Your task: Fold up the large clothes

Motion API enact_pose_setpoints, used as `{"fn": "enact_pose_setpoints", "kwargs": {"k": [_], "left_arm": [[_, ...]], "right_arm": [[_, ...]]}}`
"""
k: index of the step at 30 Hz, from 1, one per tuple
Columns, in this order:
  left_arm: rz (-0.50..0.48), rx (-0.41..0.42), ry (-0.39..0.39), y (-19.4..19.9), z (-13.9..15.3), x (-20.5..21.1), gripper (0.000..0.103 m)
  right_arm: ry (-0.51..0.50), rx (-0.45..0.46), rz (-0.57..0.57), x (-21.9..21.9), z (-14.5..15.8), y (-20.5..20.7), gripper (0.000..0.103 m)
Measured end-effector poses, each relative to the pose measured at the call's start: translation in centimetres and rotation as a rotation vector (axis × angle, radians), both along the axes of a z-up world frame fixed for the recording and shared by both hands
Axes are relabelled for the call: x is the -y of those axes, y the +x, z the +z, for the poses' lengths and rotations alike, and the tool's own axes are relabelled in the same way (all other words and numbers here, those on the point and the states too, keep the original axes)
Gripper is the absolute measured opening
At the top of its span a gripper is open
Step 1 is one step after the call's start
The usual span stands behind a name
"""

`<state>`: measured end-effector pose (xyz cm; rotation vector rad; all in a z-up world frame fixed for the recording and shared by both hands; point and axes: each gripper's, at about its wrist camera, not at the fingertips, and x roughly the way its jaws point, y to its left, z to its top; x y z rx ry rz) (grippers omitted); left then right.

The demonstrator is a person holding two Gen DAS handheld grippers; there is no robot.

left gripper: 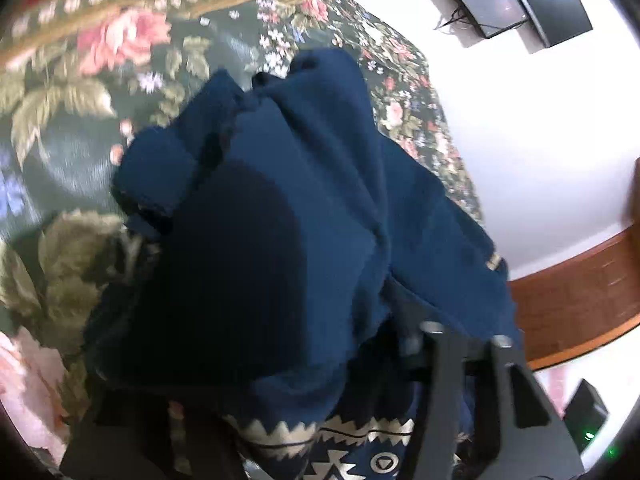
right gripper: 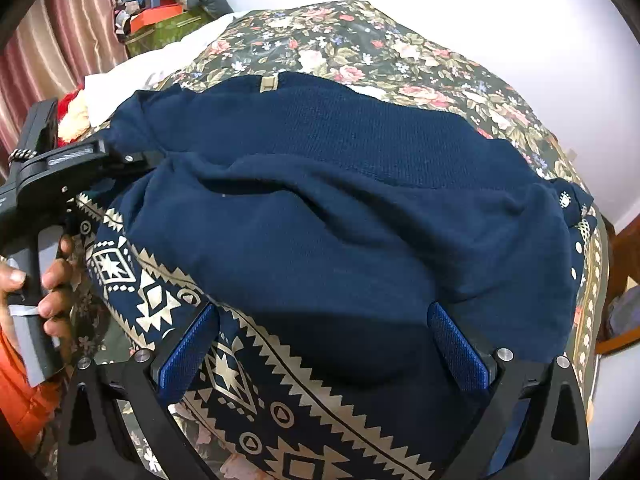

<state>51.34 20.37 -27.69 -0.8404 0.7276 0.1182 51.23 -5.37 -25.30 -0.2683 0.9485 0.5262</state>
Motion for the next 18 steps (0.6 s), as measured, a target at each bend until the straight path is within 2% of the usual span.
{"fn": "enact_pose_setpoints", "kwargs": {"k": [1, 4, 5, 7, 13, 15, 18], "left_arm": [[0.003, -0.007, 0.029, -0.1, 0.3, 0.3, 0.031], [-0.006, -0.004, 0.174, -1.0, 2.2, 1.5, 0.018], [-0.012, 0.007, 0.221, -2.0, 3.4, 1.9, 0.017], [-0.019, 0.039, 0.266, -3.9, 5.4, 2.4, 0.017], [0.006, 0.037, 0.325, -9.4, 8.2, 1.6, 0.016], [0.028, 0.02, 0.355, -10.7, 8.3, 1.2, 0.016], [0.071, -0.016, 0.362, -11.6, 7.6, 0.2, 0.016]], "right_arm": [[0.003, 0.0, -0.006, 0.0, 0.2, -0.1, 0.103], [-0.012, 0.006, -0.014, 0.0, 1.3, -1.0, 0.103], [-0.008, 0.01, -0.012, 0.1, 1.8, -1.5, 0.103], [0.027, 0.03, 0.002, 0.0, 3.2, -2.7, 0.103], [0.135, 0.088, 0.053, -2.4, 6.2, -5.7, 0.103], [0.14, 0.074, 0.069, -4.2, 5.7, -5.9, 0.103], [0.114, -0.013, 0.111, -7.1, 3.0, -5.5, 0.103]]}}
